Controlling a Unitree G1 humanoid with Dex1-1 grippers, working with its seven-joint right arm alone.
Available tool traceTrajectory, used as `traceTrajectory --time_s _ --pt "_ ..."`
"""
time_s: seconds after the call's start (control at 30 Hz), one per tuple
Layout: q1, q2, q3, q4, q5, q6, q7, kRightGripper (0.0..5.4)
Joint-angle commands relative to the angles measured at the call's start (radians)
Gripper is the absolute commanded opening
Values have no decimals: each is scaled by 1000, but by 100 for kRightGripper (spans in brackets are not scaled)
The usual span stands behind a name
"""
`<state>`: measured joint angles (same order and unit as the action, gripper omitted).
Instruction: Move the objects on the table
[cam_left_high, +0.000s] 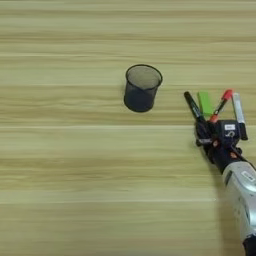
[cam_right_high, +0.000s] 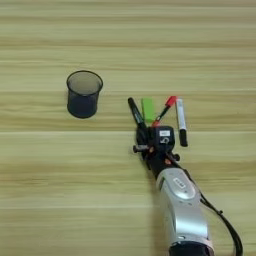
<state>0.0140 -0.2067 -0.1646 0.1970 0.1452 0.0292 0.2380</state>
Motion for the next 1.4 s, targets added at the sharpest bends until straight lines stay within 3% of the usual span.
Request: traceTrajectory --time_s 0.03,0.8,1.17,1.4 --pt "-26 -12 2 -12 -3 -1 3 114" --pt "-104 36 102 37 -34 -11 24 113" --pt "-121 40 95 92 -43 -32 23 112" --pt "-121 40 95 93 -44 -36 26 200"
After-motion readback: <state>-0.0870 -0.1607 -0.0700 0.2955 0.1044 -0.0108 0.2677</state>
